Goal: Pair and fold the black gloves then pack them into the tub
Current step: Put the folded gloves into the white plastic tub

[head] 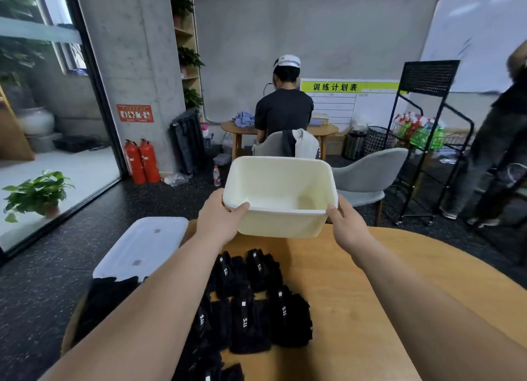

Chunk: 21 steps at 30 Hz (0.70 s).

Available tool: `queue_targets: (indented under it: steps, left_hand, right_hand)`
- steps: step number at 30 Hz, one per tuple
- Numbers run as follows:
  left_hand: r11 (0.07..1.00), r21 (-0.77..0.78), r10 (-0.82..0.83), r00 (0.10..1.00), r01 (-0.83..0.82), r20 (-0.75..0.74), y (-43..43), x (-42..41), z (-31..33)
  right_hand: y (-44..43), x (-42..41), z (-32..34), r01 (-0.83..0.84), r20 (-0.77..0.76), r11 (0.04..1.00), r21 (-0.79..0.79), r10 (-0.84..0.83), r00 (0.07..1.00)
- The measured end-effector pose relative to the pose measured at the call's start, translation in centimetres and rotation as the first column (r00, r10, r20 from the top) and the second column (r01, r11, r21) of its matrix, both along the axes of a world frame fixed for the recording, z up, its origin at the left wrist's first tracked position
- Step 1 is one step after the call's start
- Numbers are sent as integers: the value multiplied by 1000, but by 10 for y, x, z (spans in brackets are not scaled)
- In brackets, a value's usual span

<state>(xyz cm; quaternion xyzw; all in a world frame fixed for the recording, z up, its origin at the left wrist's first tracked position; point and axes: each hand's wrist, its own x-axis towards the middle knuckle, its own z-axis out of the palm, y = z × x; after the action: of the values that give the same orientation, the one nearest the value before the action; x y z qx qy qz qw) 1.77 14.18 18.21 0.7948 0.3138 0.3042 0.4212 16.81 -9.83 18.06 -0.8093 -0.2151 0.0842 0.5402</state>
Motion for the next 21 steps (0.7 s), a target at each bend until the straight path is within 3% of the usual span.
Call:
queue_targets:
  steps: [9, 21]
  left_hand:
    - [981, -38, -188, 982, 189, 19, -127, 8, -14]
    - [959, -135, -261, 963, 250, -72, -236, -9, -61]
  right_hand:
    - [-143, -24, -9, 200, -7, 980, 14, -200, 980]
    - [-253, -58, -66, 412, -122, 911, 30, -405, 906]
